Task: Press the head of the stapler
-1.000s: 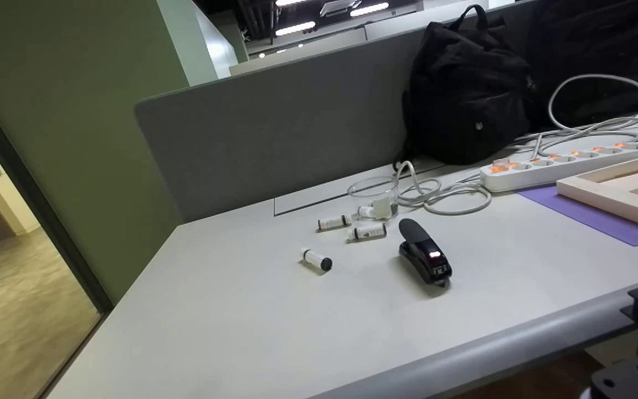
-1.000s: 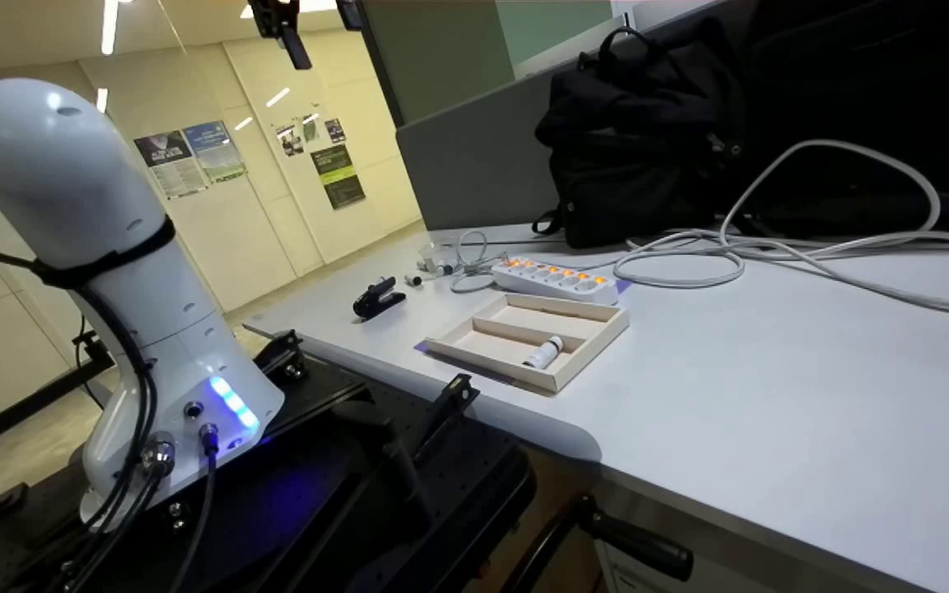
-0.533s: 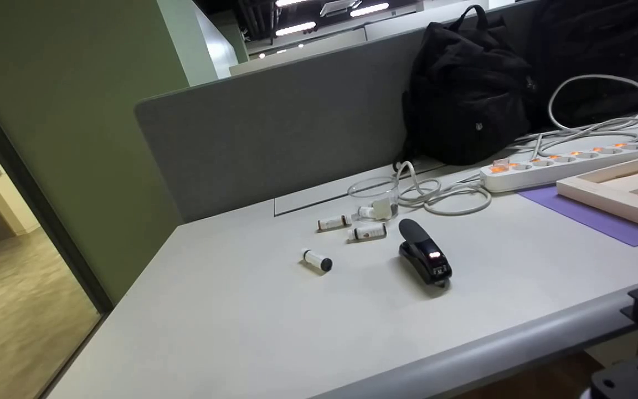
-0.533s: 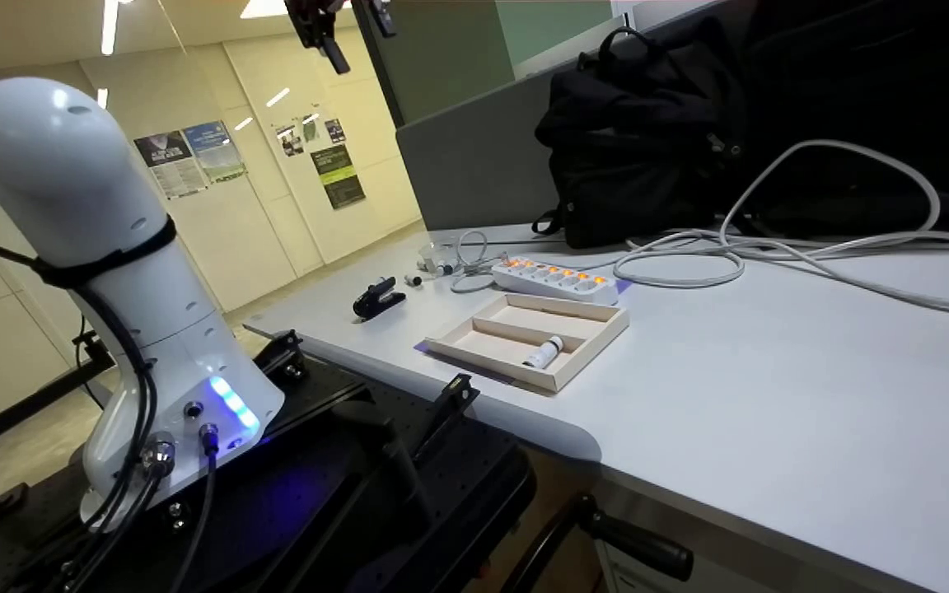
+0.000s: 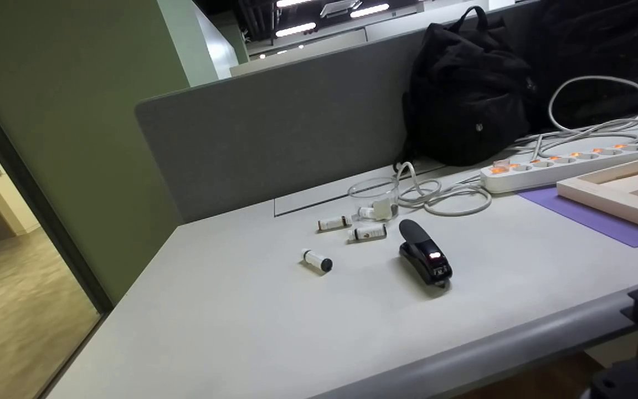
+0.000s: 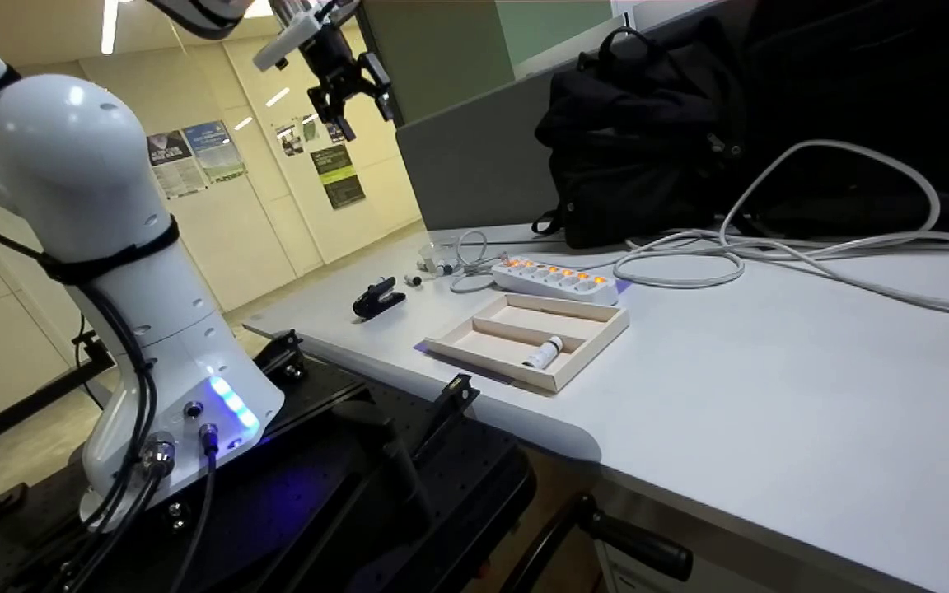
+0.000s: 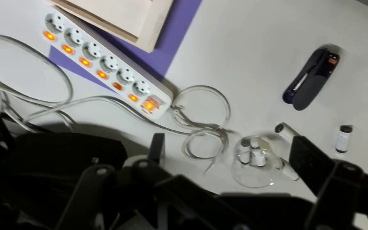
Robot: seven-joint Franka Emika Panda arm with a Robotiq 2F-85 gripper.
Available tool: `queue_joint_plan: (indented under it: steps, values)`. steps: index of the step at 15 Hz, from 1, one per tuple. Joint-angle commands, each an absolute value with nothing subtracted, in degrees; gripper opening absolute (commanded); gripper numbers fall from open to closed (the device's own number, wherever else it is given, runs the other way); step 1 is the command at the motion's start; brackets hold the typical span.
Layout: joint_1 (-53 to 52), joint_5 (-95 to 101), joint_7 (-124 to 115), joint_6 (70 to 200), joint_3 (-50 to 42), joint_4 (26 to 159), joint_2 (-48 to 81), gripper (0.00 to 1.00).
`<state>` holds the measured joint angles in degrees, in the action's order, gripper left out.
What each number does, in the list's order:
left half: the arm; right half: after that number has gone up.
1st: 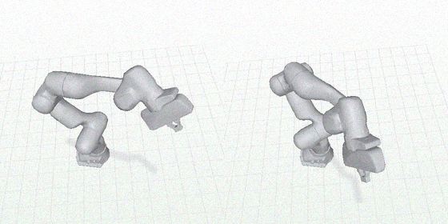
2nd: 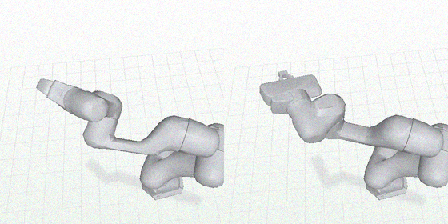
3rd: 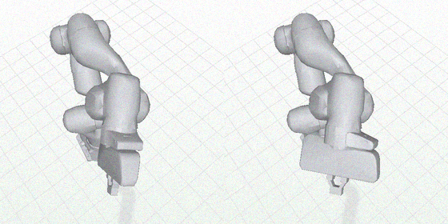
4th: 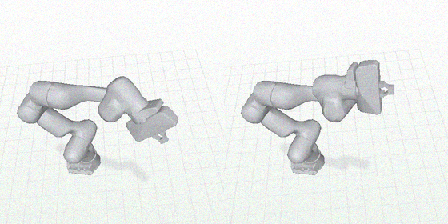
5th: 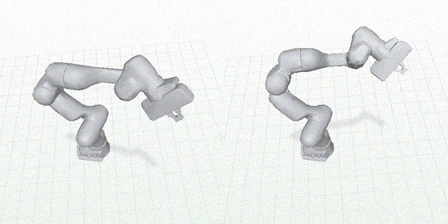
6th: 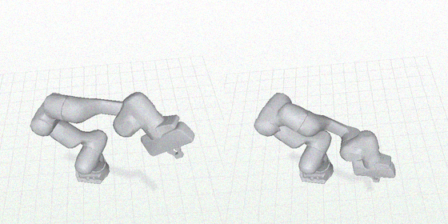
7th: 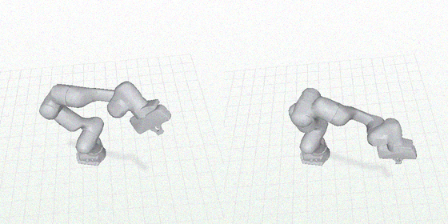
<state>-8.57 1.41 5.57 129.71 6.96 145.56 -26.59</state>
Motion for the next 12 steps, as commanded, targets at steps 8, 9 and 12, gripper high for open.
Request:
queue_joint_plan:
  steps: [8, 9, 12]
  values:
    - [-13.9, 0.9, -1.4, 131.0, 15.4, 138.9, -14.7, 1.00]
    - [-13.8, 0.9, -1.4, 130.9, 15.4, 138.8, -14.7, 1.00]
    - [-13.7, 1.8, -0.7, 131.9, 15.5, 137.8, -13.1, 1.00]
